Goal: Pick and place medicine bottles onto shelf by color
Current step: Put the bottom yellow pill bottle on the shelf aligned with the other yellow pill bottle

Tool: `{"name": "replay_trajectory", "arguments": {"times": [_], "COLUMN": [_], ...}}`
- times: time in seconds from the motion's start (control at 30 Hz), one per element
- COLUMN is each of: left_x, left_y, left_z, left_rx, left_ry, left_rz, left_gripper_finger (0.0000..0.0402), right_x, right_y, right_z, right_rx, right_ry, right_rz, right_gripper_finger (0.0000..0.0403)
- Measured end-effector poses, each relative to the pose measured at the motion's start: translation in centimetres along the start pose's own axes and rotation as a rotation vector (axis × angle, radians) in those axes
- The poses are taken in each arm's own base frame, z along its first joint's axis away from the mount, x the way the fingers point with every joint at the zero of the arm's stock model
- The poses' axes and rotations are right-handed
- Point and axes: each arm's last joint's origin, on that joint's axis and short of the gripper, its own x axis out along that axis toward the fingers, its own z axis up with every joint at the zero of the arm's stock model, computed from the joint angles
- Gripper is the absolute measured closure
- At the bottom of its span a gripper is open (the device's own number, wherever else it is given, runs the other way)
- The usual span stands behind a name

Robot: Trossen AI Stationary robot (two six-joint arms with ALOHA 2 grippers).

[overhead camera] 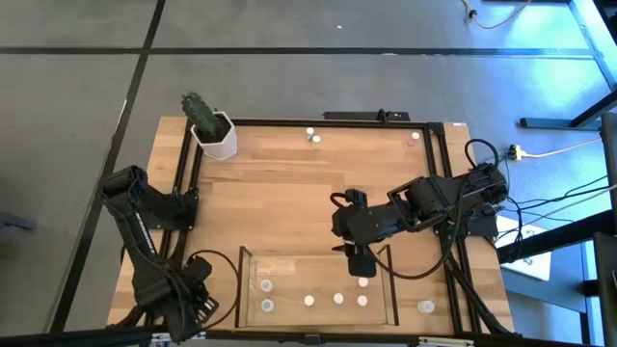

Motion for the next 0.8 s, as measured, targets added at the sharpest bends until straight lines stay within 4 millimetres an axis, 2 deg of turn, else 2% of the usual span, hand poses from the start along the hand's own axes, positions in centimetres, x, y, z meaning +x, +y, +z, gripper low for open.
{"name": "replay_trajectory", "arguments": {"times": [0.33,0.8], "left_x": [2.3,2.4], "left_y": [0.0,-0.1], "left_z": [-0.4,-0.4], "left_rx": [0.003,0.008], "left_ry": [-0.008,0.002], "left_rz": [0.036,0.033], "left_gripper_finger": [0.0247,0.0247], "right_x": [0.1,0.1], "right_y": [0.0,0.3], "right_z": [0.0,-0.1], "right_rx": [-0.017,-0.127], "right_ry": [-0.001,0.027], "right_rz": [0.001,0.095], "right_gripper_finger": [0.0196,0.0196]}}
